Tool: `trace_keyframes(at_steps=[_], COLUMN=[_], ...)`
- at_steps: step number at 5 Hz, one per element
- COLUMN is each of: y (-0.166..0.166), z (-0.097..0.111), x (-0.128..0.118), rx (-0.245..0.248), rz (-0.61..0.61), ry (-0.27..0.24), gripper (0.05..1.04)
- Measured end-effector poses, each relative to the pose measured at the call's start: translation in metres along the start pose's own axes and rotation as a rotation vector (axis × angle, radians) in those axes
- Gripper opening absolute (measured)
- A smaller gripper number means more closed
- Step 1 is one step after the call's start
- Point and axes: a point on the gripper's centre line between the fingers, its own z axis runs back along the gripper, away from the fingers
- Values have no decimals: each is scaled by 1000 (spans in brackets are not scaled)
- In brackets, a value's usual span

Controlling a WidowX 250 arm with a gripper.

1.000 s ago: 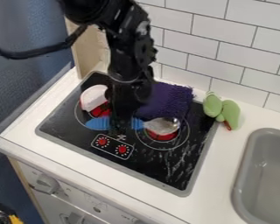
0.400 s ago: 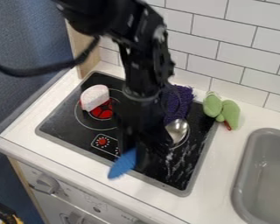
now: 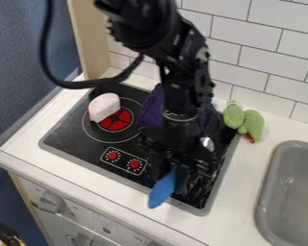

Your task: Move the blue spoon to the right side of the stove

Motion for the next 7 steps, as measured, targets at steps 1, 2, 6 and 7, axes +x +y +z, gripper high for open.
trace_keyframes(at_steps=[1,2,6,7], y=[-15,-18,-12,-11], z=[-10,-20,-30,-14], x=[12,17,29,24], rx=[25,59,83,74], rz=[-27,-12,-15,-39], ry=[-8,-11,-28,-47], gripper=[412,411,980,1003])
